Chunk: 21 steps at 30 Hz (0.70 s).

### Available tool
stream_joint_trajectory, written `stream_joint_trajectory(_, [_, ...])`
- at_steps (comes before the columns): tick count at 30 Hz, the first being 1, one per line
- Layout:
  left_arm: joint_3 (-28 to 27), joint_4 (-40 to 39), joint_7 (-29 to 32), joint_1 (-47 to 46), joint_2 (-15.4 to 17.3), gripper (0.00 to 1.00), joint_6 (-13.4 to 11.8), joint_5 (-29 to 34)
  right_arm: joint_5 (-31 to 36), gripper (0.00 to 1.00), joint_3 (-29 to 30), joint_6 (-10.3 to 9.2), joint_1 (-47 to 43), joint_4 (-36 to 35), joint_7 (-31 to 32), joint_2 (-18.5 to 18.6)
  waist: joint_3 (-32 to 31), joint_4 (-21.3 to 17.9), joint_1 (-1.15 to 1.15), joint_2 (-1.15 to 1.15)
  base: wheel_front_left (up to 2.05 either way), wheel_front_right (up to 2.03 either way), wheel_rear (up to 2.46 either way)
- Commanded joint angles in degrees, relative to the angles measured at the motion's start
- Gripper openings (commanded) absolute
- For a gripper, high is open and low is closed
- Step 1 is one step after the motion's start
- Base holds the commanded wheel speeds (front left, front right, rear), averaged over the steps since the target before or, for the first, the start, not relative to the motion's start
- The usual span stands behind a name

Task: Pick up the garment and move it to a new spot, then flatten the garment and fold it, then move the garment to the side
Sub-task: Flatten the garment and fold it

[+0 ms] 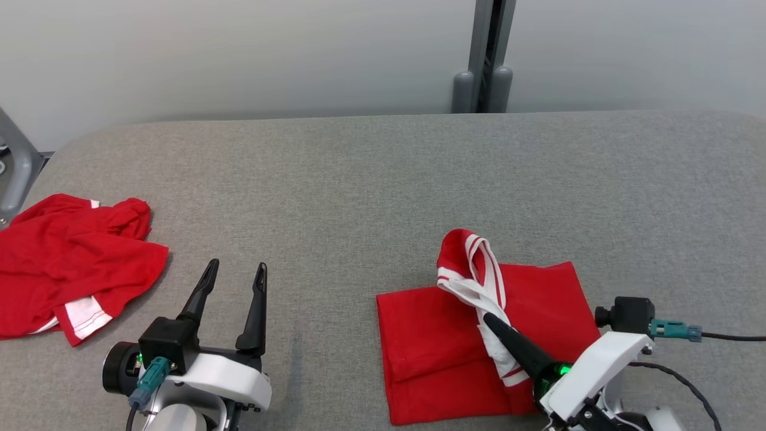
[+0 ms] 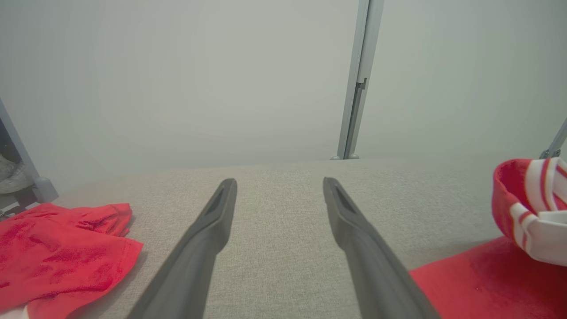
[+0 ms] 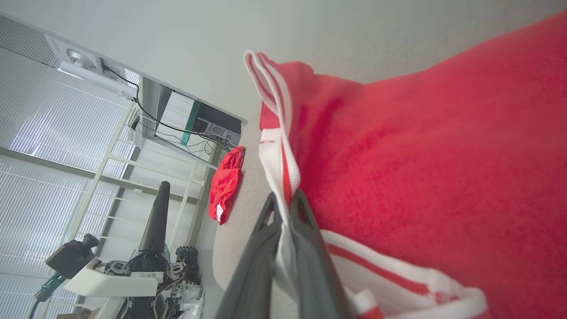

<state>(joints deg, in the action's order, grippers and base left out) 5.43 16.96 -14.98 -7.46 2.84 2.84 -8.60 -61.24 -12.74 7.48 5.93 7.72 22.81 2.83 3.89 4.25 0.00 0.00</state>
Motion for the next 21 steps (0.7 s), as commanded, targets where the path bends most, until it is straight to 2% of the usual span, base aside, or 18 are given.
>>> stream_joint_trajectory(1, [-0.04, 0.06, -0.20, 0.07, 0.18, 1.00, 0.12, 0.35, -0.60, 0.00, -0.84, 0.02, 0.54, 0.58, -1.00, 0.19, 0.00, 0.79, 0.00, 0.00, 0.00, 0.00, 0.00])
stream_joint_trajectory(4, [0.09, 0.13, -0.21, 0.18, 0.17, 1.00, 0.10, 0.26, -2.58, 0.00, -3.34, 0.02, 1.63, 3.43, -3.47, 0.21, 0.27, 1.88, 0.00, 0.00, 0.00, 0.00, 0.00])
stream_joint_trajectory(10, [0.80, 0.61, -0.20, -0.64, 0.18, 1.00, 0.35, 0.08, -2.49, 0.00, -9.01, 0.02, 5.89, 9.09, -8.02, 0.18, 1.73, 3.86, 0.00, 0.00, 0.00, 0.00, 0.00])
stream_joint_trajectory(15, [2.49, 1.00, -0.20, -1.26, 0.18, 1.00, -0.32, -1.10, -5.29, 0.00, -13.37, 0.02, 9.08, 13.48, -10.75, 0.21, 2.67, 5.59, 0.00, 0.00, 0.00, 0.00, 0.00])
stream_joint_trajectory(21, [3.04, 1.15, -0.21, -1.08, 0.17, 1.00, -0.78, -1.37, -5.62, 0.00, -15.82, 0.02, 10.24, 16.64, -12.00, 0.19, 3.11, 6.10, 0.00, 0.00, 0.00, 0.00, 0.00])
